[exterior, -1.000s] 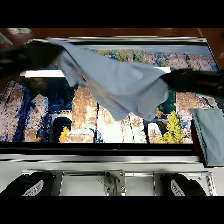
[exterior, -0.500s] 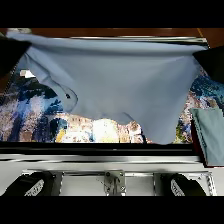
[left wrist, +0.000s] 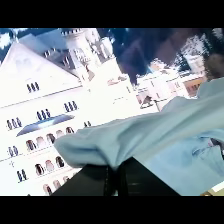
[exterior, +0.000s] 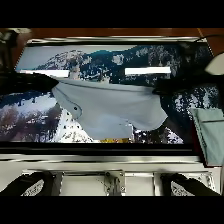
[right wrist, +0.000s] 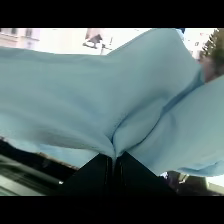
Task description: Fold the shirts.
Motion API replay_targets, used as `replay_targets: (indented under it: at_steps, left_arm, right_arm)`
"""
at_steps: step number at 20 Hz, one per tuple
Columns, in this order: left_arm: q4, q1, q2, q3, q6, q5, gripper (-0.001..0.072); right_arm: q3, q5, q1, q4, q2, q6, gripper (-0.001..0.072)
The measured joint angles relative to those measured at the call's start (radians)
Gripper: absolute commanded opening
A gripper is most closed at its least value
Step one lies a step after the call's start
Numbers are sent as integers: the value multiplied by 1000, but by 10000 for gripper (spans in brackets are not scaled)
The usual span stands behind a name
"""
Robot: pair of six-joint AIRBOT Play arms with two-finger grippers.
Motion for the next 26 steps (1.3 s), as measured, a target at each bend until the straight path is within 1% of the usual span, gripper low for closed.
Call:
replay_targets:
  at_steps: [2,3,4,5,6,7,8,9,11,14,16,17,18,20,21,23,26]
  left_arm:
    - [14,0,-98,-15,-15,42,42]
    - [16,0,-147,-18,-30,63,41]
    - [20,0,-202,-22,-52,79,43]
    - [24,0,-249,-24,-73,86,77]
    - [26,2,-291,-23,-95,92,227]
    - [26,4,-323,-17,-112,97,448]
    - [26,10,-348,-8,-126,92,575]
    - [24,21,-364,7,-137,82,591]
    - [23,59,-383,59,-152,23,591]
    - [23,152,-381,120,-162,-135,594]
    - [20,214,-359,93,-155,-236,598]
    - [12,238,-344,47,-147,-278,633]
    - [-16,253,-325,-12,-141,-303,706]
    - [-97,262,-292,-170,-123,-314,706]
    - [-157,254,-278,-258,-109,-299,706]
    - [-254,218,-263,-412,-85,-255,706]
    - [-364,142,-253,-575,-68,-155,706]
  right_arm:
    - [-34,-117,47,-42,-100,36,76]
    - [-43,-165,60,-47,-141,56,121]
    - [-51,-212,69,-46,-179,76,245]
    - [-56,-246,76,-42,-207,87,431]
    - [-58,-279,79,-32,-227,97,544]
    - [-57,-303,82,-24,-237,101,561]
    - [-51,-312,83,-15,-239,97,562]
    - [-41,-312,81,-17,-233,82,561]
    - [-19,-288,48,-69,-198,55,562]
    - [-1,-163,-76,-192,-128,33,561]
    - [-4,-57,-204,-228,-103,14,562]
    - [-15,-11,-279,-215,-93,4,590]
    - [-34,27,-345,-185,-89,-4,593]
    - [-93,73,-468,-88,-81,-26,593]
    - [-131,84,-519,-37,-79,-43,593]
    - [-198,86,-583,59,-76,-73,593]
    - [-275,64,-631,134,-74,-104,593]
